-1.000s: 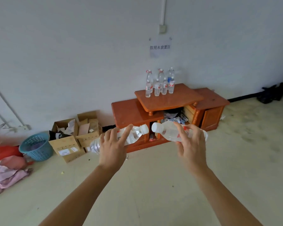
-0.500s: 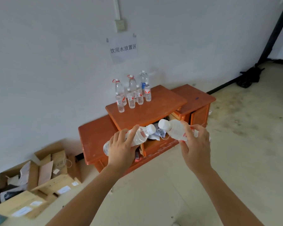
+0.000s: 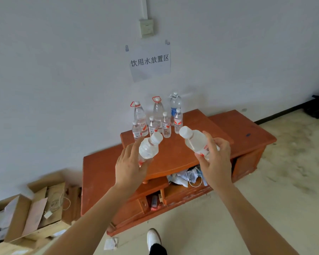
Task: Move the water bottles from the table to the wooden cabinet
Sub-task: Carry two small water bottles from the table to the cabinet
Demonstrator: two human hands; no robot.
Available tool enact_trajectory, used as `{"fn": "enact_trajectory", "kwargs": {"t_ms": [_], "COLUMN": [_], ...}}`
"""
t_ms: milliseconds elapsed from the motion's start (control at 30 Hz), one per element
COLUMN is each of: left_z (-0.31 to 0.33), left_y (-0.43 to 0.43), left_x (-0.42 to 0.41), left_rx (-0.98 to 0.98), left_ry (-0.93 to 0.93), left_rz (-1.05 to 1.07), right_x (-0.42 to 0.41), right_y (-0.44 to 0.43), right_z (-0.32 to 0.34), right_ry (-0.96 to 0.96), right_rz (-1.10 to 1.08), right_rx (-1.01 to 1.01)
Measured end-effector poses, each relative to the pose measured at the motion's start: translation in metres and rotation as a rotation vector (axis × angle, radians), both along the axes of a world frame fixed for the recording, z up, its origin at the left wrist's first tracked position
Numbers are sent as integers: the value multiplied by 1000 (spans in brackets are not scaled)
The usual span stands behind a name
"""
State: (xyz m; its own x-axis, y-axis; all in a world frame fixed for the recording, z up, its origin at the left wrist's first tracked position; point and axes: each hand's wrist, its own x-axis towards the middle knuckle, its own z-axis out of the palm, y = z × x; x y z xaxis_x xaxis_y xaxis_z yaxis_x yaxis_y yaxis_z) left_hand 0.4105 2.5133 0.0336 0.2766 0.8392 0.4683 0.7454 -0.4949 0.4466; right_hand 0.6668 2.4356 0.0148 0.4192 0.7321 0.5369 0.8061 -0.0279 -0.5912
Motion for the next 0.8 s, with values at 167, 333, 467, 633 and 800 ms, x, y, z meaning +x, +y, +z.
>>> {"fn": "enact_trajectory", "kwargs": {"t_ms": [167, 333, 467, 633, 800], "left_z": [-34, -56, -78, -127, -189], "left_y": [99, 203, 254, 292, 304], "left_x": [18, 33, 45, 59, 69], "left_rx": [-137, -317, -500, -620, -713], "left_ry": [-73, -153, -221, -206, -251], "left_rz": [31, 49, 120, 301, 475], "right_x": [14, 34, 40, 44, 34], "right_y": [101, 202, 256, 318, 371], "right_z": [-32, -44, -64, -123, -199], "right_ry": [110, 132, 203, 291, 436], "right_rz": [43, 42, 28, 105, 200], "right_rx": [-68, -172, -209, -324, -422]}}
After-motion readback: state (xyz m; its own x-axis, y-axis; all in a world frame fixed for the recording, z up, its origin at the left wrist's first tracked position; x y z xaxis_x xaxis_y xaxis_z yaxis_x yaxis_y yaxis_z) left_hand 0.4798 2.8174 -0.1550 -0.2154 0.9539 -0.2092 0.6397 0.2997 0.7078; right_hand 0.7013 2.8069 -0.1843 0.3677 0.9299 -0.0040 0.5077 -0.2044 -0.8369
